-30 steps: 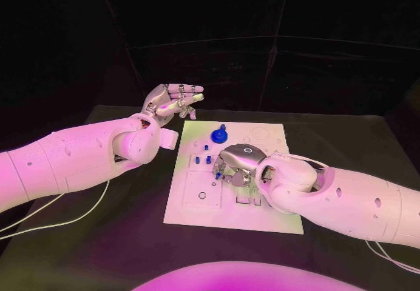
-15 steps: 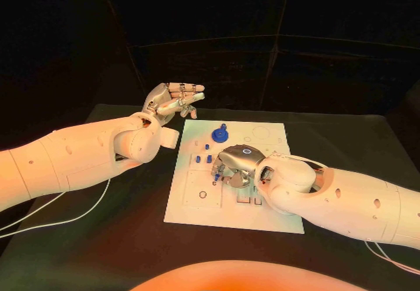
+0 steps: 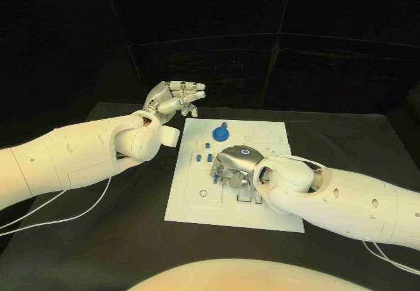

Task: Assemble the parts on the task board

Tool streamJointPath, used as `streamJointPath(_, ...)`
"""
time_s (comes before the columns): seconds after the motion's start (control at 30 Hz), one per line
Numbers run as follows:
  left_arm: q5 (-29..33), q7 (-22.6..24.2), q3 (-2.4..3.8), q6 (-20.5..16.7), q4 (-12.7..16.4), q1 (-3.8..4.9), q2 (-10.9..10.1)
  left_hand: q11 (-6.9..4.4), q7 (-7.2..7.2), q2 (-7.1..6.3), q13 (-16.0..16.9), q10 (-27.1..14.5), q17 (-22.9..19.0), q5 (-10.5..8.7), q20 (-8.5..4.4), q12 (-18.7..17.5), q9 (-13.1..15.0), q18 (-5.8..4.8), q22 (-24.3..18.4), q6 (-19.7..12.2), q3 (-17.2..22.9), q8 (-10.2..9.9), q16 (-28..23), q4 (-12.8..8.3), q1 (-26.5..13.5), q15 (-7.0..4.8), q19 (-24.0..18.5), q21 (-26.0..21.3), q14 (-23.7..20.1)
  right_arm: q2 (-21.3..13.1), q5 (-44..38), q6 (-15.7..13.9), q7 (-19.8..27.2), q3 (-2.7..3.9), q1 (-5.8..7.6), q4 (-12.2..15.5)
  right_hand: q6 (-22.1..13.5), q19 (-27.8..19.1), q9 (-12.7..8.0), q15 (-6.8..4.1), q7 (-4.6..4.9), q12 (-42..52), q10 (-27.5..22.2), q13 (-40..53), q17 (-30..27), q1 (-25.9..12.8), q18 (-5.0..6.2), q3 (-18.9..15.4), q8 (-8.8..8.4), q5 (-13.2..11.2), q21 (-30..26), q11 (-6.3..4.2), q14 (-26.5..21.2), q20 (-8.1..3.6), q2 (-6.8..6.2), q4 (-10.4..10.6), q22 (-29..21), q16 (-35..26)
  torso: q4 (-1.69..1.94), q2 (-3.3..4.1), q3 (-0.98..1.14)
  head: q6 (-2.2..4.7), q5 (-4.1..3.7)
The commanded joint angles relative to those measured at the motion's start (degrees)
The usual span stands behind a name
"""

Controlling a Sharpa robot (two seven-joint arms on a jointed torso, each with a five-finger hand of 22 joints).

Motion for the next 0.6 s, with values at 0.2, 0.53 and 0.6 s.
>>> streamJointPath(0.2, 0.2, 0.5, 0.06, 0.7, -0.1, 0.11, 0.1, 0.05, 0.09, 0.43, 0.1, -0.4, -0.1, -0.17, 0.11, 0.3, -0.1, 0.75, -0.1, 0.3, -0.1, 0.3, -0.3, -0.3, -0.1, -0.12, -0.3, -0.2, -0.3, 0.1, -0.4, 0.9, 0.6, -0.04, 0.01, -0.2, 0.2, 0.0, 0.1, -0.22, 0.42, -0.3, -0.1, 0.0, -0.2, -0.7, -0.84, 0.4, 0.31, 0.2, -0.1, 0.23, 2.2, 0.11, 0.06, -0.1, -0.2, 0.1, -0.03, -0.03, 0.04, -0.23, 0.49)
streamJointPath(0.53, 0.2, 0.4, 0.06, 0.8, -0.1, 0.11, 0.2, 0.05, 0.09, 0.43, 0.1, -0.4, -0.1, -0.17, 0.11, 0.3, -0.1, 0.75, -0.1, 0.3, -0.1, 0.3, -0.3, -0.3, -0.1, -0.12, -0.3, -0.2, -0.3, 0.7, -0.4, 1.4, 0.8, -0.11, 0.00, -1.1, 0.2, -0.1, 0.1, -0.21, 0.42, -0.3, -0.1, 0.0, -0.2, -0.8, -0.83, 0.4, 0.31, 0.2, -0.1, 0.24, 2.2, 0.11, 0.05, -0.1, -0.2, 0.1, -0.06, 0.00, 0.01, -0.36, 0.50)
streamJointPath(0.6, 0.2, 0.4, 0.06, 0.8, -0.1, 0.11, 0.2, 0.05, 0.09, 0.43, 0.1, -0.4, -0.1, -0.17, 0.11, 0.3, -0.1, 0.75, -0.1, 0.3, -0.1, 0.3, -0.3, -0.3, -0.1, -0.12, -0.3, -0.2, -0.3, 0.8, -0.4, 1.5, 0.9, -0.17, 0.00, -1.2, 0.2, -0.1, 0.1, -0.21, 0.42, -0.3, -0.1, 0.0, -0.2, -0.8, -0.83, 0.4, 0.31, 0.2, -0.1, 0.24, 2.2, 0.11, 0.05, -0.1, -0.2, 0.1, -0.06, 0.00, 0.01, -0.36, 0.50)
